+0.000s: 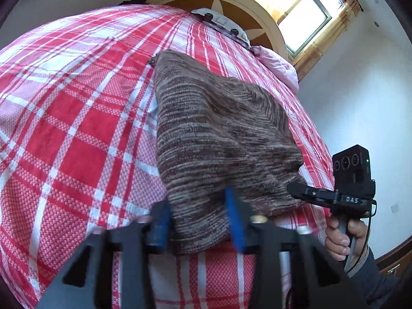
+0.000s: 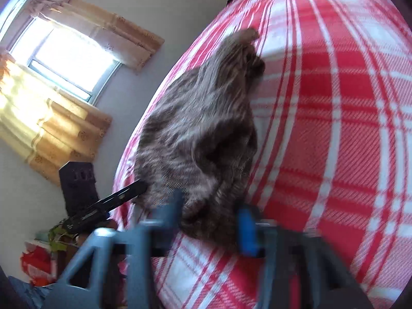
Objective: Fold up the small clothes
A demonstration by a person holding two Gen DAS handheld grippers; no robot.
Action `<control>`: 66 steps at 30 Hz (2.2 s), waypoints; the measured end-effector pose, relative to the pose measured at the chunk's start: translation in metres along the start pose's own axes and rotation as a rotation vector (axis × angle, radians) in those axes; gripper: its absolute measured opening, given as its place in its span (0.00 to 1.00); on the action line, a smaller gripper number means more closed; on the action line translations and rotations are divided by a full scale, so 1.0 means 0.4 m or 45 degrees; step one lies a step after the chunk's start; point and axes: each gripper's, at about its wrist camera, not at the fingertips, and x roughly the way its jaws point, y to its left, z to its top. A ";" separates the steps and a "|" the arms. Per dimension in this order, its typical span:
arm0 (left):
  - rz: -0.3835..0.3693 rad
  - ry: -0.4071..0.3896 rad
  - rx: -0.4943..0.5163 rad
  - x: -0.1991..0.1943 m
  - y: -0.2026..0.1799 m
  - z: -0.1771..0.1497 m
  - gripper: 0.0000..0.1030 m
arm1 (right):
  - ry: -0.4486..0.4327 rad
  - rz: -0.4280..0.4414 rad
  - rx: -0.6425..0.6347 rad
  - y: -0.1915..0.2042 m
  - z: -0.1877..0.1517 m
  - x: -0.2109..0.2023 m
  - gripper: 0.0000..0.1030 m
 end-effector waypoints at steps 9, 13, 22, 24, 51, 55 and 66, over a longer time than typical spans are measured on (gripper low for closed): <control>0.058 0.023 0.060 -0.051 0.001 -0.012 0.14 | -0.022 -0.039 -0.044 0.070 -0.058 -0.044 0.15; 0.159 -0.014 0.118 -0.040 -0.005 -0.042 0.26 | 0.022 -0.159 -0.049 0.052 -0.094 -0.009 0.15; 0.386 -0.072 0.239 -0.050 -0.040 -0.072 0.54 | -0.045 -0.169 -0.056 0.051 -0.127 -0.019 0.15; 0.419 -0.076 0.265 -0.054 -0.047 -0.079 0.60 | -0.060 -0.179 -0.050 0.051 -0.116 -0.018 0.17; 0.492 -0.431 0.459 -0.292 -0.249 -0.118 1.00 | -0.630 -0.757 -0.549 0.397 -0.296 -0.306 0.68; 0.487 -0.478 0.453 -0.315 -0.264 -0.121 1.00 | -0.659 -0.773 -0.601 0.423 -0.311 -0.318 0.68; 0.489 -0.506 0.443 -0.330 -0.275 -0.125 1.00 | -0.674 -0.759 -0.610 0.444 -0.324 -0.325 0.68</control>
